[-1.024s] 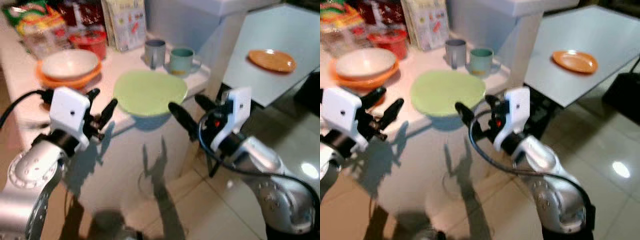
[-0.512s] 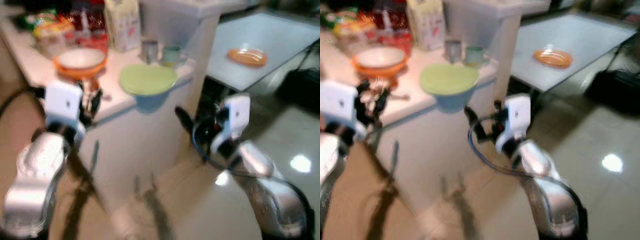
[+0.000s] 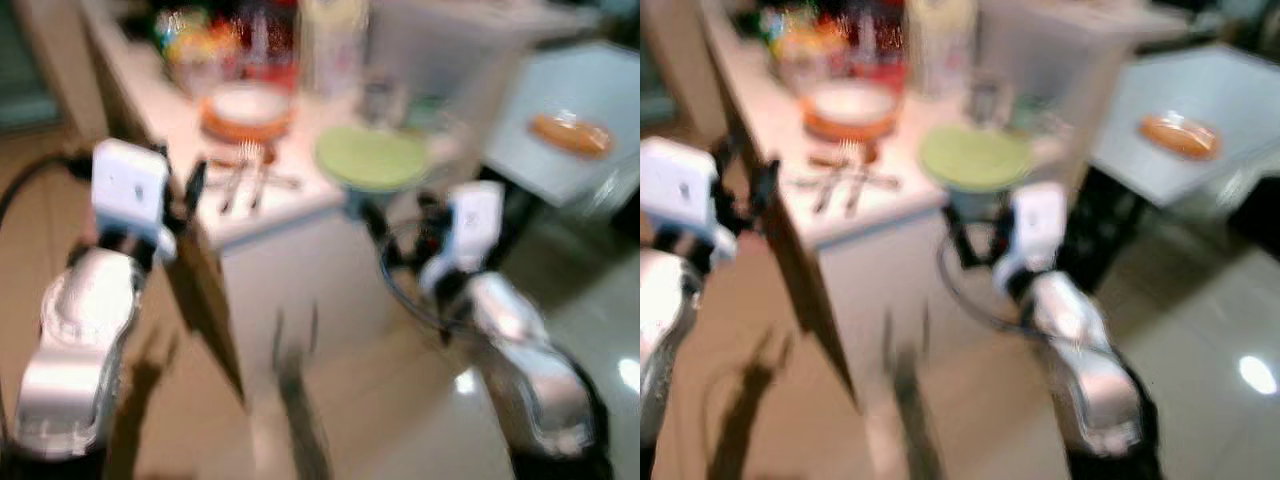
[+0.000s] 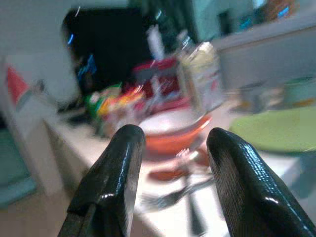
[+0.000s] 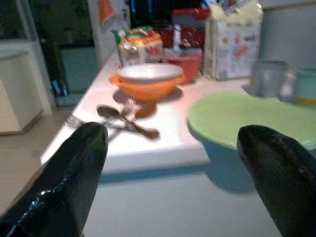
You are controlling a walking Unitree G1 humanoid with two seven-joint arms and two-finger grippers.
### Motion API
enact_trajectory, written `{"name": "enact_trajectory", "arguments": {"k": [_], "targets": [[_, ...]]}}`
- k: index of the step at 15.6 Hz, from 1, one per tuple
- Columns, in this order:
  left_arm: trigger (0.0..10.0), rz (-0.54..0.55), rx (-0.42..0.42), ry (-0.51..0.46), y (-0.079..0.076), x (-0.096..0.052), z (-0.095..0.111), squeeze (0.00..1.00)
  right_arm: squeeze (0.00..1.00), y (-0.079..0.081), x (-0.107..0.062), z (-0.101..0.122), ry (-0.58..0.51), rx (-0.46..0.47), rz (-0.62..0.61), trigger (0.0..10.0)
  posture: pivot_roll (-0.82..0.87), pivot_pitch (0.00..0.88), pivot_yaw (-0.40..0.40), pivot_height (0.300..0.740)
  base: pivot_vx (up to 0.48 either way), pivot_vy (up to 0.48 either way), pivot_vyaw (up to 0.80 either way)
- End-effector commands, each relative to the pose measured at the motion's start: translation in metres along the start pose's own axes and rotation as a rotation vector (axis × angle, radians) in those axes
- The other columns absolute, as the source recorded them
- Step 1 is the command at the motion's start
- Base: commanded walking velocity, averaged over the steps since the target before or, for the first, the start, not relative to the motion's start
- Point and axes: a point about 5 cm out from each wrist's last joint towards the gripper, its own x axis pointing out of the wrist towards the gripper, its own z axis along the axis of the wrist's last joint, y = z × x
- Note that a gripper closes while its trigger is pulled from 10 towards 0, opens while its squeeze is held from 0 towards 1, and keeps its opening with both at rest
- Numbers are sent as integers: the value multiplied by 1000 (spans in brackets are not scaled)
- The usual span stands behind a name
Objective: Setting the table
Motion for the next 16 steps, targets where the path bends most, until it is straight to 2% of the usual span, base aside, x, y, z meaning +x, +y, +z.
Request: {"name": "enact_trajectory", "arguments": {"k": [1,4,7,12,13,16], "targets": [[10000,-21,-1,-15,-7,3,3,0,0,-12,-1,9,-32,-30,-44,10000,61,0,-16,740,428,0,800],[10000,-37,7,-22,-10,2,5,0,0,-20,2,12,-50,-36,-69,10000,65,0,-23,740,429,0,800],[10000,-38,6,-28,-9,5,5,0,0,-22,8,22,-80,-69,-54,10000,59,0,-25,740,430,0,800],[10000,-57,-1,-39,-12,6,7,0,0,-35,13,55,-135,-117,-59,10000,52,0,-28,740,433,0,0],[10000,-75,-23,-52,-13,4,9,0,0,-33,12,75,-187,-115,-41,10000,50,0,-31,740,0,0,0],[10000,-76,-34,-49,-12,4,10,0,0,-28,9,89,-218,-130,-25,10000,42,0,-32,740,0,0,0]]}}
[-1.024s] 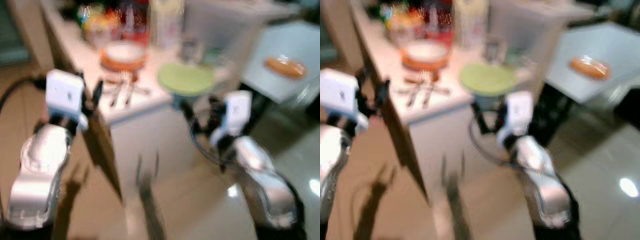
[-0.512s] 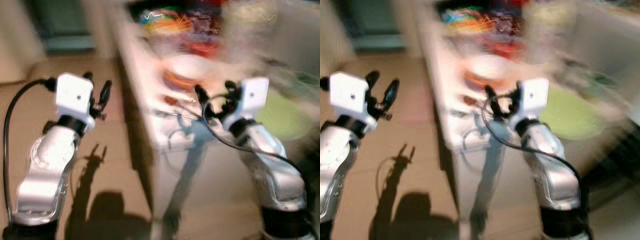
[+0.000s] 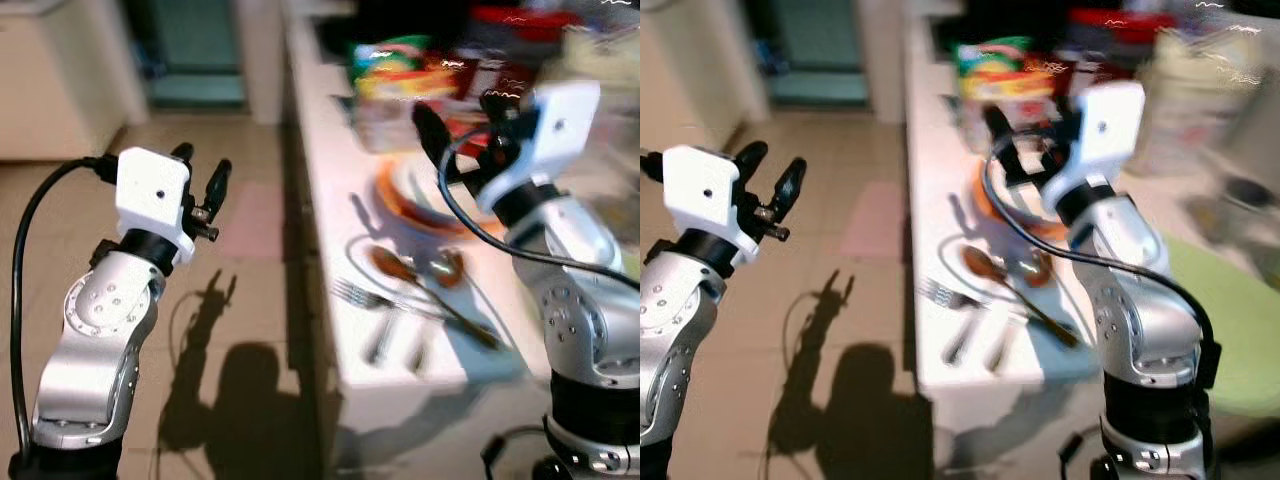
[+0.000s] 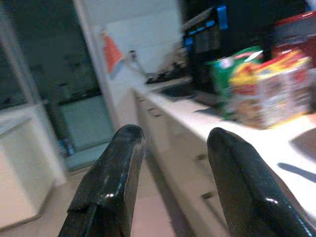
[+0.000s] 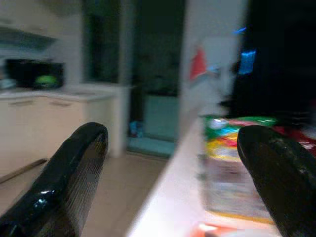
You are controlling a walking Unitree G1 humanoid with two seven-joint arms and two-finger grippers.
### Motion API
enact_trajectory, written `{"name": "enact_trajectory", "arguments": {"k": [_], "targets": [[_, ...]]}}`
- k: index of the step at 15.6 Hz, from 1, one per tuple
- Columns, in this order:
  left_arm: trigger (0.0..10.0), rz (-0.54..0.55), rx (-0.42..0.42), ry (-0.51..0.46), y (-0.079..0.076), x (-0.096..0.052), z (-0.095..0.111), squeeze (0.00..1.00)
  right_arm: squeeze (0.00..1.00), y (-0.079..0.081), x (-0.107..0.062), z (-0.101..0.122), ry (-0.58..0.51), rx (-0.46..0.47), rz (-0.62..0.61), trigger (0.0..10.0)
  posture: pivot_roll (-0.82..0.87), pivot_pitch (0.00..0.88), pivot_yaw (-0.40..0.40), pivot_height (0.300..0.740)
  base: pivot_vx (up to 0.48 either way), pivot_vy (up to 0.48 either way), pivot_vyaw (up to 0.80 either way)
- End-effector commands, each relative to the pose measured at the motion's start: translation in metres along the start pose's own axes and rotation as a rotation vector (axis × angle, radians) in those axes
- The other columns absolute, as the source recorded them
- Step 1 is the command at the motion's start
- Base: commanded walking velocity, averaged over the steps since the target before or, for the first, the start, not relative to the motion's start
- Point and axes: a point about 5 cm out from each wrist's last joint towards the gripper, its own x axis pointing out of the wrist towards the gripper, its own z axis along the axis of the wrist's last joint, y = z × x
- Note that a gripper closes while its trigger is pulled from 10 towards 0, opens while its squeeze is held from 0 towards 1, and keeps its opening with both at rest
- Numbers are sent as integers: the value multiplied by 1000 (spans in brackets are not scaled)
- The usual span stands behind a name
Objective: Setting the table
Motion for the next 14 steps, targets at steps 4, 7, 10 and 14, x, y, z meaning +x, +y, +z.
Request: {"name": "enact_trajectory", "arguments": {"k": [4,7,10,14], "targets": [[10000,-52,-2,-12,-1,-4,4,0,0,-4,-1,12,-13,44,-28,10000,39,0,-31,740,0,0,0],[10000,-118,-7,-17,-7,-3,7,0,0,-19,5,9,54,53,-130,10000,33,0,-27,740,0,0,0],[10000,-236,-11,-26,-17,2,12,0,0,-45,17,-11,278,68,-244,10000,24,0,-19,740,0,0,0],[10000,-366,-38,-73,-32,14,22,0,1000,-74,28,-26,429,132,-345,10000,19,0,-31,740,0,0,0]]}}
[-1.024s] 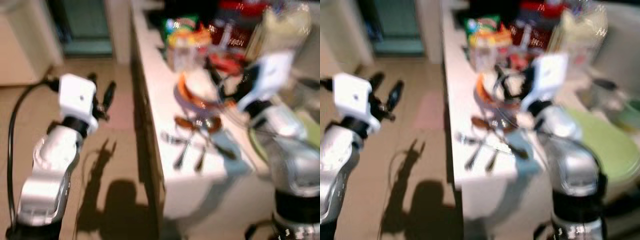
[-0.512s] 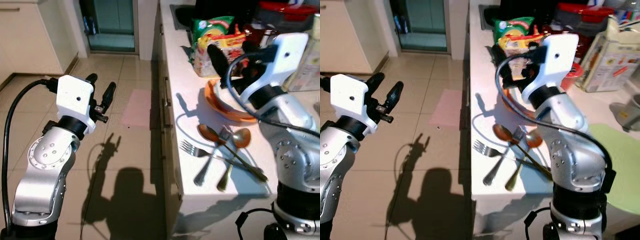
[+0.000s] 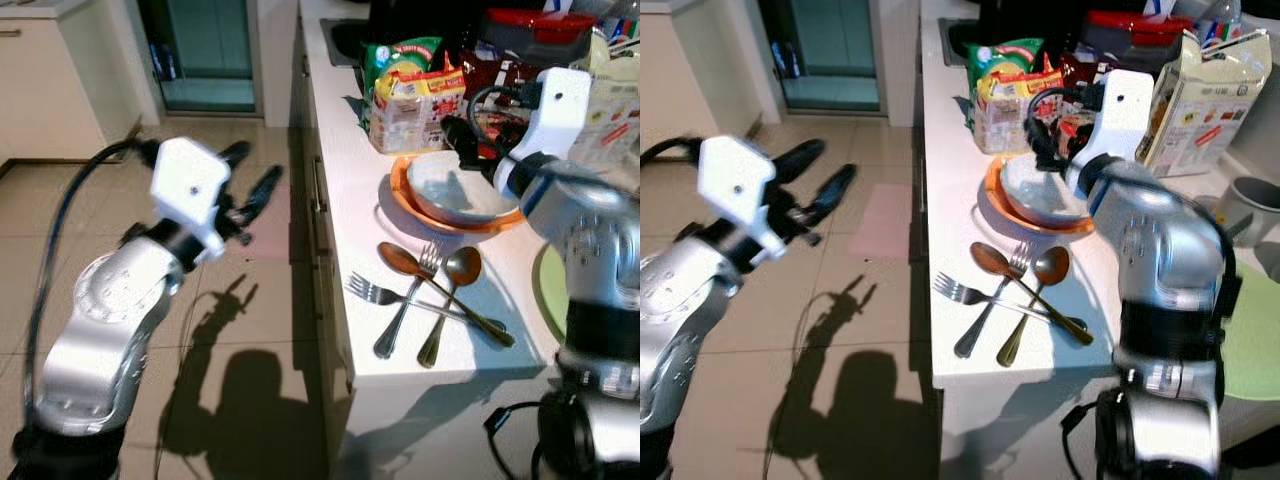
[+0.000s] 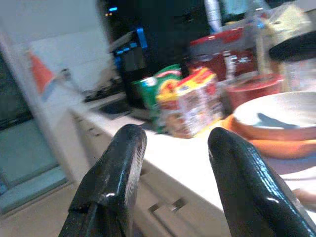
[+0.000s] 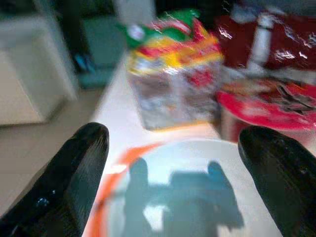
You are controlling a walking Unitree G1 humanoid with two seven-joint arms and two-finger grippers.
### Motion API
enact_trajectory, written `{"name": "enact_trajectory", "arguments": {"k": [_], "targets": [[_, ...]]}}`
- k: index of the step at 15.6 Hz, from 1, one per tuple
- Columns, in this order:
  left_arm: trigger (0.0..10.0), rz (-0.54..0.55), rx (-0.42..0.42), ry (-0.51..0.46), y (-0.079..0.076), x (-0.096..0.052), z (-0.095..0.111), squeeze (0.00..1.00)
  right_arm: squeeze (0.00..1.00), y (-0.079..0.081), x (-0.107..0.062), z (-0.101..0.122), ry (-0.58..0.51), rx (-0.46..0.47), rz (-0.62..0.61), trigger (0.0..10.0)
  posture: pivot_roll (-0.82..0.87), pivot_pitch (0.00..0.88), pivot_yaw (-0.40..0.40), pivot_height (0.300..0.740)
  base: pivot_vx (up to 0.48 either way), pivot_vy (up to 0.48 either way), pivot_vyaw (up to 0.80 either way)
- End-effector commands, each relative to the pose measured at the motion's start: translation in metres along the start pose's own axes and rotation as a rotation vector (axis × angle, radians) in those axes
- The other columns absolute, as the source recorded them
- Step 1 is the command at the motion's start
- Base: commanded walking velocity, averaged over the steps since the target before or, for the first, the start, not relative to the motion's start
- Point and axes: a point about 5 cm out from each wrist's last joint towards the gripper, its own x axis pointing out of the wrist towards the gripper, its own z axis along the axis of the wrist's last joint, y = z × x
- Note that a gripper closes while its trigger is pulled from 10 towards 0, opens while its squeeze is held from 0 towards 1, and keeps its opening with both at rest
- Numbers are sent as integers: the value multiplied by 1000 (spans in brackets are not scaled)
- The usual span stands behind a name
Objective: Setting the table
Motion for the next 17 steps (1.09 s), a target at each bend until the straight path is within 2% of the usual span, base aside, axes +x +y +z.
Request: {"name": "enact_trajectory", "arguments": {"k": [1,3,7,8,10,11,14,17], "targets": [[10000,-46,-3,-8,-4,4,2,0,1000,-11,2,-1,32,3,-59,10000,17,0,-30,740,0,0,0],[10000,-142,-8,-42,-12,12,10,0,1000,-26,10,-4,115,-3,-92,10000,5,0,-24,740,0,0,0],[10000,-202,-9,-43,-17,14,11,0,1000,-46,22,-7,166,-6,-135,10000,-1,0,-22,740,0,0,0],[10000,-221,-10,-42,-19,15,12,0,59,-53,25,-6,180,14,-152,10000,1,0,-26,740,0,0,0],[10000,-237,-9,-42,-21,14,13,0,43,-58,27,-3,189,23,-155,10000,2,0,-29,740,0,0,0],[10000,-242,-10,-42,-22,13,13,0,0,-58,28,-1,194,20,-149,10000,2,0,-29,740,0,0,0],[10000,-252,-10,-42,-23,12,14,0,0,-55,30,1,241,31,-93,10000,1,0,-33,740,0,0,0],[10000,-263,-9,-41,-23,12,14,0,0,-58,29,-4,277,60,-104,10000,-2,0,-31,740,0,0,0]]}}
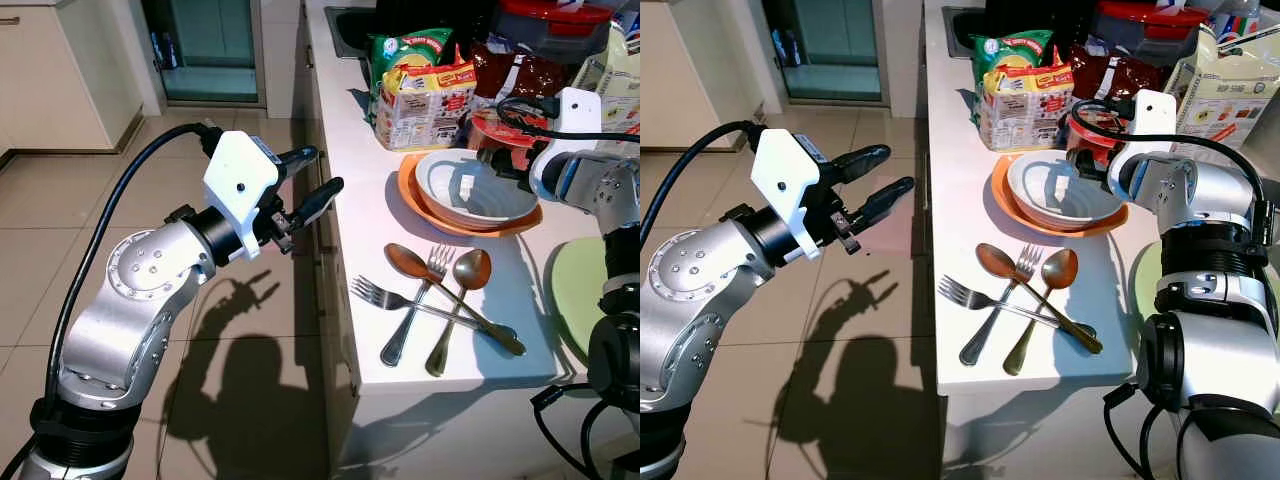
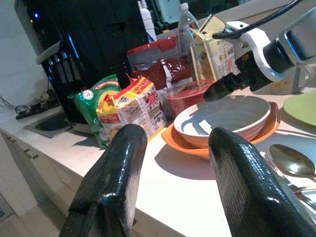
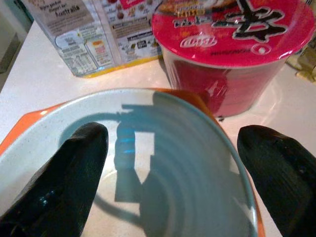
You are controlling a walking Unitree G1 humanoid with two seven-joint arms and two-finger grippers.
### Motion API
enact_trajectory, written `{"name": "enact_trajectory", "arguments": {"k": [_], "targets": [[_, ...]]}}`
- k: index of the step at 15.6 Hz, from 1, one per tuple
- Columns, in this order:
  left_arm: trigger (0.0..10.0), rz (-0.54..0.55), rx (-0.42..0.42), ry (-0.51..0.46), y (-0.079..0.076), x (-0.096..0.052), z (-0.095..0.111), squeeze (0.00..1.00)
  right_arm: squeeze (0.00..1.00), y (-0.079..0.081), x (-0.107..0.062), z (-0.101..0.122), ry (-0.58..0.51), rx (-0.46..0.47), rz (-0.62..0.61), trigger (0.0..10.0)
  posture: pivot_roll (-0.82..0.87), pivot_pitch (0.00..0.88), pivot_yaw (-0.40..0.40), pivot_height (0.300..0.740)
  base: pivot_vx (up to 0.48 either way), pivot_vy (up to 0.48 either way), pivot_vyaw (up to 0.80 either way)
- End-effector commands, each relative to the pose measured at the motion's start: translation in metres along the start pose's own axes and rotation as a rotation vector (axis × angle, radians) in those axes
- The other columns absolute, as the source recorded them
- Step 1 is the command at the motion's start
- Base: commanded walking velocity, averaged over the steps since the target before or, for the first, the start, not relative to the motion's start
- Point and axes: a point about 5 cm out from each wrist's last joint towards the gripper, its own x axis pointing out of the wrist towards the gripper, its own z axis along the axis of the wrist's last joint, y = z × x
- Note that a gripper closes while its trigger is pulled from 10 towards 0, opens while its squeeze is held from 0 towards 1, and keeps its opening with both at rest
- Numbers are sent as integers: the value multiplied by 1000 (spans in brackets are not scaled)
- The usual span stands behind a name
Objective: Setting the table
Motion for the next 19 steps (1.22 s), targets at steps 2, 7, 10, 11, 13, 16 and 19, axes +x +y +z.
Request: {"name": "enact_trajectory", "arguments": {"k": [2,7,10,11,13,16,19], "targets": [[10000,-42,5,-9,-5,1,4,0,0,-7,-5,2,9,15,-9,10000,-6,0,-28,740,0,0,0],[10000,-51,8,-11,-5,1,5,0,0,-12,-13,3,83,-14,-25,10000,-7,0,-30,740,0,0,0],[10000,-59,9,-10,-6,-1,4,0,0,-16,-17,2,90,-3,-31,10000,-10,0,-25,740,0,0,0],[10000,-65,10,-9,-6,-1,4,0,0,-17,-18,0,108,0,-30,10000,-11,0,-22,740,0,0,0],[10000,-70,12,-12,-6,1,4,0,0,-17,-17,-6,151,16,-13,10000,-10,0,-20,740,0,0,0],[10000,-72,14,-12,-6,0,4,0,0,-16,-14,-12,171,47,6,10000,-7,0,-22,740,0,0,0],[10000,-71,17,-9,-5,0,4,0,0,-15,-12,-16,190,67,19,10000,-7,0,-22,740,0,0,0]]}}
